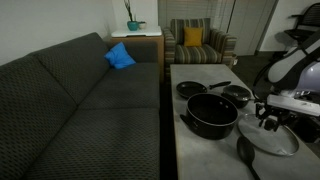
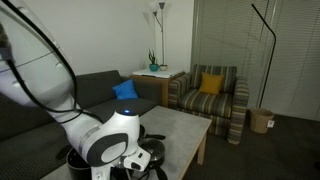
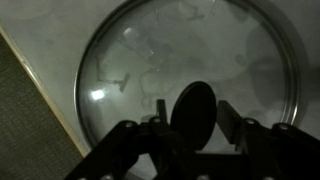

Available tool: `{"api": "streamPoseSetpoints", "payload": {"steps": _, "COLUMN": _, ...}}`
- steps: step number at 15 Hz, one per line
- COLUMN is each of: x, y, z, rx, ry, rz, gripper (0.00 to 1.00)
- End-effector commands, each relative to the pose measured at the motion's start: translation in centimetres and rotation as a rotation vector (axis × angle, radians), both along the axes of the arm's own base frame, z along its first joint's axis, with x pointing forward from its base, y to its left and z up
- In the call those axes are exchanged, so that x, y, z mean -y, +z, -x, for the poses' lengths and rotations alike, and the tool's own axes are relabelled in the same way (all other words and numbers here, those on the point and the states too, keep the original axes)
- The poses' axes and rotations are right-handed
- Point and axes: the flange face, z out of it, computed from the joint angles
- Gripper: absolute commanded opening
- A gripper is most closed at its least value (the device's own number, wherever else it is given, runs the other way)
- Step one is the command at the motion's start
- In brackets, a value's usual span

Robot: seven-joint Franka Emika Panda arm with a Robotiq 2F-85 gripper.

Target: Pick the lid on the table on put it on the big pot

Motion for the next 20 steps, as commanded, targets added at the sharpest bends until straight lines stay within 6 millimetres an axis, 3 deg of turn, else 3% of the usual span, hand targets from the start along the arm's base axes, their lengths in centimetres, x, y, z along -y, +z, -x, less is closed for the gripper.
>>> {"api": "streamPoseSetpoints", "payload": {"steps": 1, "x": 0.8, "y": -0.3, "z": -0.4, "rx": 0.018, "ry": -0.025, "rz": -0.013, "gripper": 0.23}}
{"api": "streamPoseSetpoints", "payload": {"steps": 3, "x": 1.0, "y": 0.0, "z": -0.4, "rx": 0.021, "ry": -0.027, "rz": -0.014, "gripper": 0.14}}
{"api": "streamPoseSetpoints", "payload": {"steps": 7, "x": 0.7, "y": 1.3, "z": -0.3, "rx": 0.014, "ry": -0.004, "rz": -0.015, "gripper": 0.14}}
{"api": "streamPoseSetpoints", "payload": {"steps": 20, "x": 0.6, "y": 10.1, "z": 0.7, "rx": -0.012, "ry": 0.051, "rz": 0.081, "gripper": 0.14}}
